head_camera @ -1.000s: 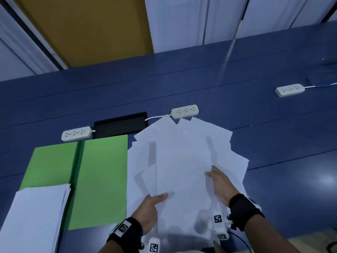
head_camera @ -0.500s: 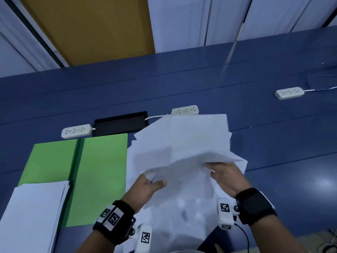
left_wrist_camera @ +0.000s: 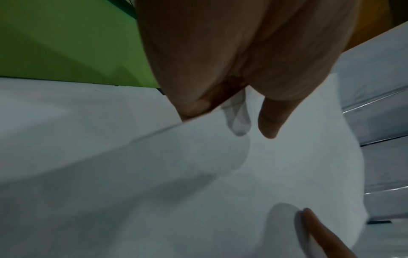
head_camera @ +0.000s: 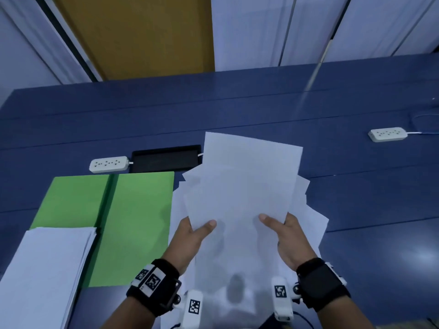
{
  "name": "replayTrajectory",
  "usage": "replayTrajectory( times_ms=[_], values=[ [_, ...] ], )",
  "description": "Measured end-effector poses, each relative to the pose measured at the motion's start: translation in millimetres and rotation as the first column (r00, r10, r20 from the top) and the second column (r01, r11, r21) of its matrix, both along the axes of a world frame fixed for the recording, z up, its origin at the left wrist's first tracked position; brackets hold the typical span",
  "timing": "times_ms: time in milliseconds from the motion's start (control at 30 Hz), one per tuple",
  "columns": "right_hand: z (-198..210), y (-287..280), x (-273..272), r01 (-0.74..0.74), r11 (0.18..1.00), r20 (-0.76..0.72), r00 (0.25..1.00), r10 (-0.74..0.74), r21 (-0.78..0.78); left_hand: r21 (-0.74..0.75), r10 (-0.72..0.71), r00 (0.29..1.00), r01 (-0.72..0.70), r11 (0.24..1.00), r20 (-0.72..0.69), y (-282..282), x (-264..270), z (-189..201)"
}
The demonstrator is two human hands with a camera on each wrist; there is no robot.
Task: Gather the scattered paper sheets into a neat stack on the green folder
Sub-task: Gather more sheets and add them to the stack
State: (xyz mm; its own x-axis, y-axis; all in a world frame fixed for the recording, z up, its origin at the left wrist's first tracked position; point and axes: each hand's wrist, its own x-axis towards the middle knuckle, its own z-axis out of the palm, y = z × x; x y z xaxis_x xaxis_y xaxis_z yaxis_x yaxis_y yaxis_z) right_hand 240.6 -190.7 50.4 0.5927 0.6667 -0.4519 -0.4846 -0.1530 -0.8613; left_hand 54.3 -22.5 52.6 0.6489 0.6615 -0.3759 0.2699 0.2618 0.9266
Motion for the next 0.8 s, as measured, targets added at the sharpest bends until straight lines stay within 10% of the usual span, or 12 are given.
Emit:
replayTrajectory(
  times_ms=[300, 500, 800],
  values=[
    [63, 6, 21, -0.124, 0.991, 0.299, 0.945, 0.131, -0.044, 0.09, -0.153, 0.987, 0.157, 0.983, -0.054, 12, 30, 46],
    [130, 4, 17, -0.057, 0.963, 0.513, 0.854, -0.089, 0.263, 0.317, -0.215, 0.939, 0.124, 0.94, 0.268, 26, 44, 111],
    [56, 7, 10, 0.099, 0.995, 0.416, 0.905, -0.083, -0.015, 0.279, -0.128, 0.981, 0.084, 0.957, 0.146, 24, 38, 65]
  ],
)
